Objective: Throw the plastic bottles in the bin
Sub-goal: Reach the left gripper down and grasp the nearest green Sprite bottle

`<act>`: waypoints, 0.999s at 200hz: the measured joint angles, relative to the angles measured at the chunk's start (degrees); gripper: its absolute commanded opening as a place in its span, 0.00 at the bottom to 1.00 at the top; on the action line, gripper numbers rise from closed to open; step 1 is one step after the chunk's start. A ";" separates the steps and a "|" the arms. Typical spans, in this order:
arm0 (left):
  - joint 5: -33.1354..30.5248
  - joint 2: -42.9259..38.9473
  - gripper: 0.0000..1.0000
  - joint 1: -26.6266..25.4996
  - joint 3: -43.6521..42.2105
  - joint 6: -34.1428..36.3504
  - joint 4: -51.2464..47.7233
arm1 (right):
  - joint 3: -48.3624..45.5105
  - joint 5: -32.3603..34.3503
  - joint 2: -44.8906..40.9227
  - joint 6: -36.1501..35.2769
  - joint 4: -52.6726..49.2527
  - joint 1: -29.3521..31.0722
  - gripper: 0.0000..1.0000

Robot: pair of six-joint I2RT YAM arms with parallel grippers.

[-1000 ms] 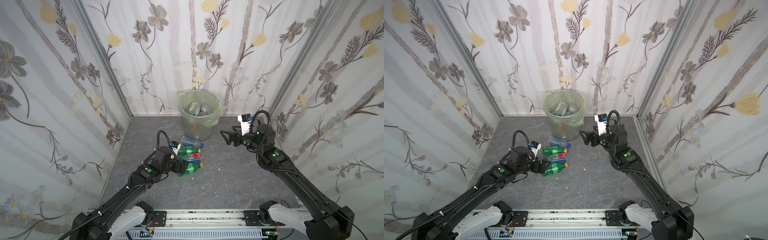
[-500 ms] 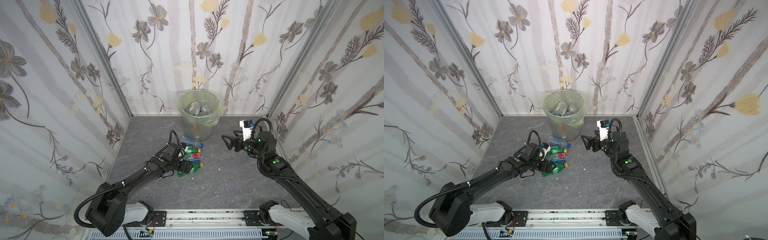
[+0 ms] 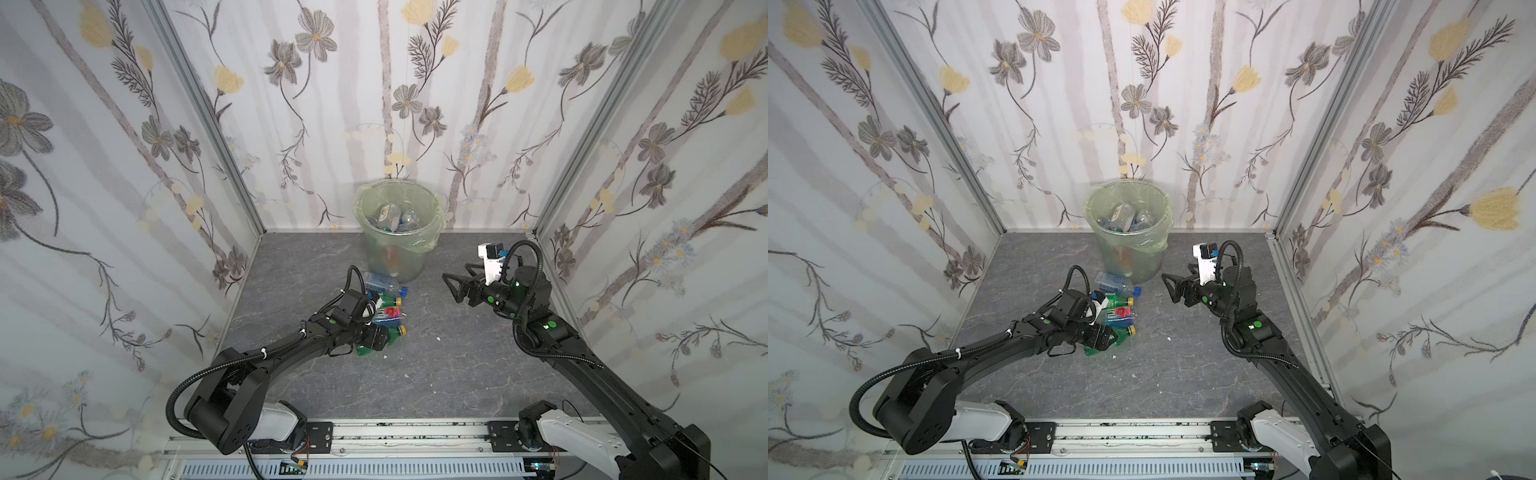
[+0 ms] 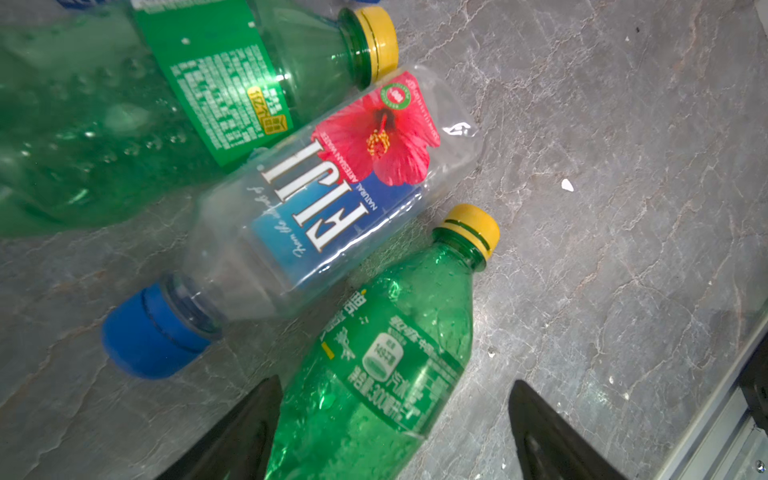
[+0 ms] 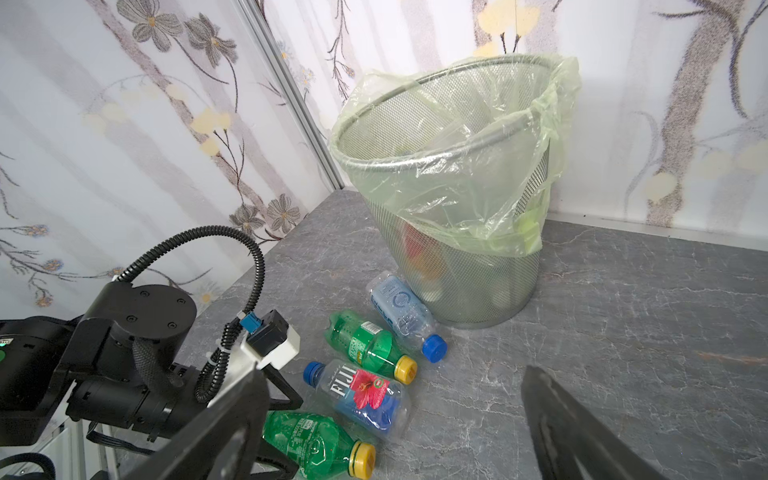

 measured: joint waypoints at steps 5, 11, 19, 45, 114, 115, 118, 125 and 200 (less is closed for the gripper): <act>0.02 0.24 0.86 -0.39 -0.11 -0.22 0.24 | -0.09 0.00 -0.07 0.00 0.02 0.00 0.95; 0.04 0.39 0.86 -0.87 -0.22 -0.48 0.48 | -0.20 0.00 -0.15 0.00 0.04 0.00 0.95; 0.04 0.57 0.87 -1.60 -0.50 -1.18 1.01 | -0.39 0.00 -0.37 -0.02 0.04 0.00 0.95; 0.02 1.31 0.83 -3.48 -1.75 -2.27 2.67 | -1.18 0.00 -1.22 -0.02 0.09 0.00 0.95; -4.92 4.28 0.72 -8.44 -2.21 -5.22 4.35 | -1.38 1.49 -1.68 -0.02 0.04 0.00 0.95; -5.03 4.39 0.72 -8.48 -2.21 -5.31 4.35 | -1.38 1.57 -1.68 0.00 0.04 0.00 0.95; -5.29 4.61 0.71 -8.59 -2.14 -5.46 4.39 | -1.38 1.70 -1.68 0.00 0.02 0.00 0.95; -5.92 5.22 0.69 -8.85 -1.95 -5.75 4.46 | -1.38 1.73 -1.68 0.00 0.00 -0.02 0.95; -10.12 6.67 0.54 -11.82 -0.50 -7.10 5.11 | -1.38 4.57 -2.69 -0.02 -0.85 -0.22 0.95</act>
